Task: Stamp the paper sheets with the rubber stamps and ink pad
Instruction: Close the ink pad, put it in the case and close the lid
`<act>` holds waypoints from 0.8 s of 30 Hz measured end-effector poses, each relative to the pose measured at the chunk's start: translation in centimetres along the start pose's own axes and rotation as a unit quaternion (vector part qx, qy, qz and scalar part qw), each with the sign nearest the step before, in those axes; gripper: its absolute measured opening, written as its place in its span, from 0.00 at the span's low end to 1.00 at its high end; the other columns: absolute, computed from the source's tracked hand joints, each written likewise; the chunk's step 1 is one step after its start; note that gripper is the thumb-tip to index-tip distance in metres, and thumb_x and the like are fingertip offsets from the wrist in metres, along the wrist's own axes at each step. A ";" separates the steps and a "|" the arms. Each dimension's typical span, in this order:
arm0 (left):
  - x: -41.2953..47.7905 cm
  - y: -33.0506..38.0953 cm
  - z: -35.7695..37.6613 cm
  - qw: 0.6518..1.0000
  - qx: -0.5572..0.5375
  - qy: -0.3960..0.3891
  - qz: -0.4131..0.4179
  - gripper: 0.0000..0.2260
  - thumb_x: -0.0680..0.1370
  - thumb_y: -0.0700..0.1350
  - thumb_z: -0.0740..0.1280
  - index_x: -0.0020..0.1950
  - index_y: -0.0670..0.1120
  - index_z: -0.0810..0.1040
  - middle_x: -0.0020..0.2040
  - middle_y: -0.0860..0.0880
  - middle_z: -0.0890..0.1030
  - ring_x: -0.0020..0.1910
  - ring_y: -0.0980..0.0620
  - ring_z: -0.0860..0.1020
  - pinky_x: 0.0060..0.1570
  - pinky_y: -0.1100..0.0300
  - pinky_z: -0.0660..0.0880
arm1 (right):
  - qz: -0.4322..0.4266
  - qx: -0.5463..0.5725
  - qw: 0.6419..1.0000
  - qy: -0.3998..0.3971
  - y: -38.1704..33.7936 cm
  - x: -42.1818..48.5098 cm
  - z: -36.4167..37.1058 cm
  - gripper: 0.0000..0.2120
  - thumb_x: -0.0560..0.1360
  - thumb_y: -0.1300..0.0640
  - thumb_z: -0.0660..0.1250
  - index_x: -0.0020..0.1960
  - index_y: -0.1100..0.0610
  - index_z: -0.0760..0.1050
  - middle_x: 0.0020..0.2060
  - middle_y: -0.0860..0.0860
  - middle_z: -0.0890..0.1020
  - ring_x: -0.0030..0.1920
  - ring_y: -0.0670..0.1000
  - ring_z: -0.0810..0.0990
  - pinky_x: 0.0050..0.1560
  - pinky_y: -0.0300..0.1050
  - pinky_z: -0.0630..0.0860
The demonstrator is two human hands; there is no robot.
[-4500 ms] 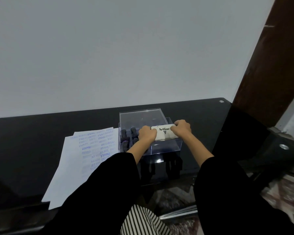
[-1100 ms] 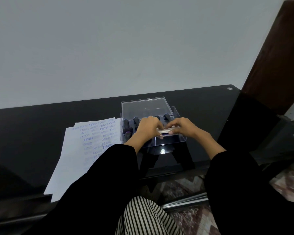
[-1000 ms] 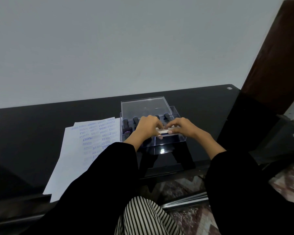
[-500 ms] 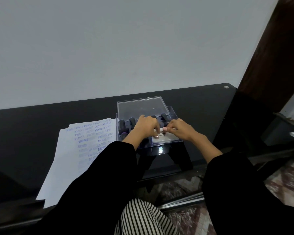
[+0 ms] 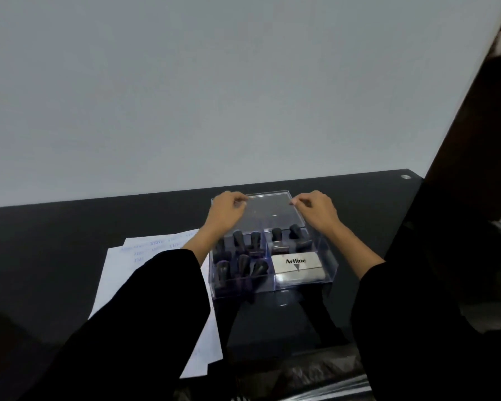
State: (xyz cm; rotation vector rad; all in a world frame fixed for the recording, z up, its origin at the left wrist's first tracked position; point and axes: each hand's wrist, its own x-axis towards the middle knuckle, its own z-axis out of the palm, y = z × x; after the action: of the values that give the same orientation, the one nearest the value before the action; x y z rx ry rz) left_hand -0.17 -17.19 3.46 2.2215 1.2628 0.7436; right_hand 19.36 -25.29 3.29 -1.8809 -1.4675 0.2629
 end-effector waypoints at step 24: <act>5.1 -5.7 1.6 0.968 -0.097 -0.025 -0.231 0.16 0.81 0.50 0.57 0.33 0.50 0.66 0.34 0.51 0.68 0.36 0.51 0.70 0.36 0.62 0.65 | 0.163 0.057 0.978 -0.117 2.5 8.4 5.0 0.17 0.79 0.53 0.61 0.64 0.60 0.74 0.66 0.57 0.73 0.67 0.56 0.70 0.68 0.51 0.65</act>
State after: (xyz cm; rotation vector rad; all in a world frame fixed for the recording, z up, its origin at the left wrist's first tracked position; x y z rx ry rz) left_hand -0.43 -10.29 -0.17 1.6871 1.5322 0.5924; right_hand 21.18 -15.84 0.34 -2.0436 -1.2538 0.7304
